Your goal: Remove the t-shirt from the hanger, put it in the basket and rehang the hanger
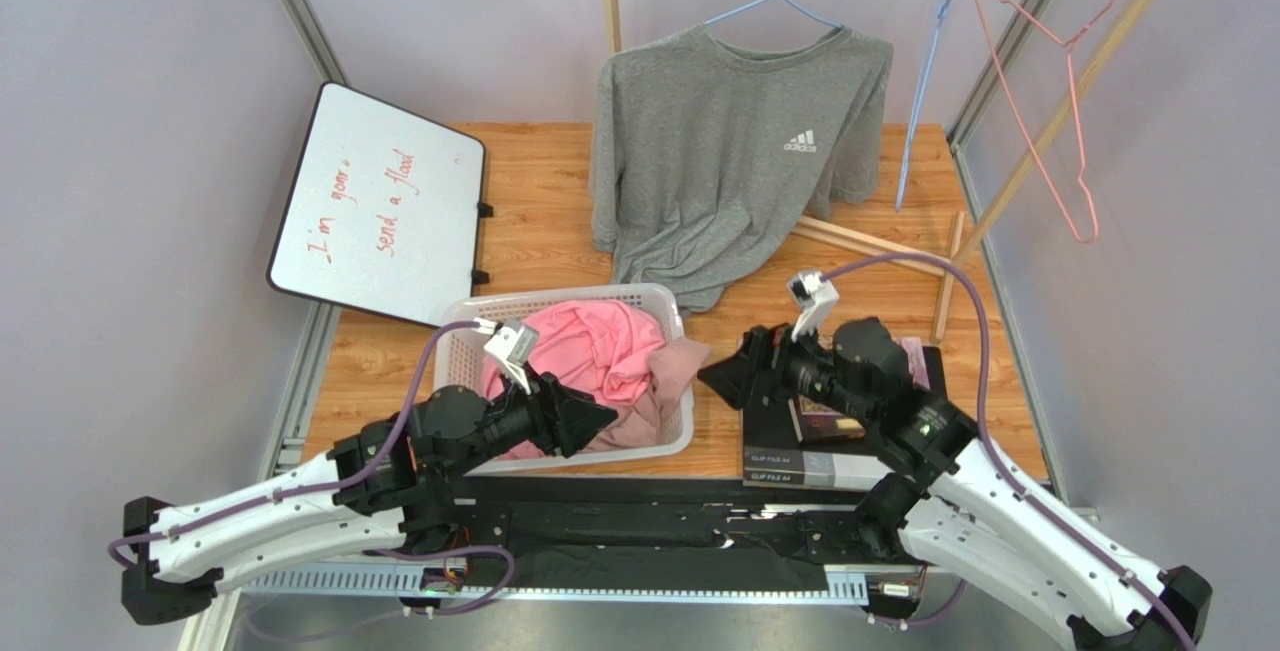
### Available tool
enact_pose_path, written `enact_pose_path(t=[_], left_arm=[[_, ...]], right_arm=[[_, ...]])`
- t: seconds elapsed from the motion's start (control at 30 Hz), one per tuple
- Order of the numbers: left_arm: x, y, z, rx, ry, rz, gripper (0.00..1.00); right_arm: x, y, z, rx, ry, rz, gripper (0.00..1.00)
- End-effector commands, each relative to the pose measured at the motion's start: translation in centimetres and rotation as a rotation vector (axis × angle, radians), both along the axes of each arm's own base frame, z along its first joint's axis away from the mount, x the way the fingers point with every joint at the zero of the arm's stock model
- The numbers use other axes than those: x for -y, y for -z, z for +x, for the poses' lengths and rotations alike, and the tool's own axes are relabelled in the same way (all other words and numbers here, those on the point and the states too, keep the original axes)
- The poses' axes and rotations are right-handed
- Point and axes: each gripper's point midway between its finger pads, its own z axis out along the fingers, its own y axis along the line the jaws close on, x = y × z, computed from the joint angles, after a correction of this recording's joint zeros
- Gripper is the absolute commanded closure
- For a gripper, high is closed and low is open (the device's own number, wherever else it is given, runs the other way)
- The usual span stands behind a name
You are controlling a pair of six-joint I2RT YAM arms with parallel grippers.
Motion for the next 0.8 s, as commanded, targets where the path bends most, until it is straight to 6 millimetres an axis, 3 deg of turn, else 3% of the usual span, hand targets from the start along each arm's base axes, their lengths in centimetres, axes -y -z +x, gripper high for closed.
enact_pose_path(t=[0.0, 0.03, 0.07, 0.1, 0.13, 0.17, 0.23, 0.27, 0.37, 0.47, 0.53, 0.67, 0.77], left_arm=[[1.3, -1.9, -2.5, 0.069, 0.160, -0.188, 0.37], [1.4, 0.3, -2.9, 0.061, 0.186, -0.179, 0.37], [1.2, -1.8, -3.7, 0.101, 0.221, -0.296, 0.37], [1.1, -1.7, -4.1, 0.109, 0.235, -0.330, 0.37], [1.1, -0.4, -4.4, 0.119, 0.252, -0.351, 0.37], [0.6, -1.1, -5.0, 0.144, 0.276, -0.413, 0.37], [0.3, 0.4, -5.4, 0.147, 0.289, -0.428, 0.36], [-0.2, -0.4, -5.8, 0.173, 0.302, -0.479, 0.36], [0.9, 1.7, -6.4, 0.167, 0.357, -0.430, 0.36], [1.4, 2.9, -6.4, 0.158, 0.371, -0.379, 0.36], [1.4, 3.2, -6.4, 0.162, 0.377, -0.365, 0.36], [1.3, 3.6, -6.2, 0.173, 0.365, -0.341, 0.36], [1.3, 3.6, -6.2, 0.169, 0.367, -0.344, 0.36]], right_arm=[[-0.7, -1.2, -2.2, 0.038, -0.044, 0.274, 0.00], [-0.2, 0.0, -2.5, 0.002, -0.020, 0.286, 0.00], [0.9, -0.9, -3.0, 0.052, 0.002, 0.345, 0.00], [1.3, 1.1, -3.2, 0.035, 0.020, 0.337, 0.00], [2.1, 2.1, -3.6, 0.015, 0.045, 0.333, 0.00], [3.4, 0.8, -3.7, 0.085, 0.088, 0.397, 0.00], [3.9, 3.1, -3.6, 0.026, 0.123, 0.311, 0.00], [4.1, 4.3, -3.1, -0.013, 0.157, 0.267, 0.00], [4.3, 7.6, -2.5, -0.073, 0.199, 0.195, 0.00], [4.3, 9.0, -2.3, -0.051, 0.204, 0.233, 0.00], [3.9, 9.2, -2.0, -0.029, 0.198, 0.252, 0.00], [3.1, 11.4, -1.9, -0.058, 0.183, 0.283, 0.00], [3.1, 11.1, -1.6, -0.054, 0.195, 0.302, 0.00]])
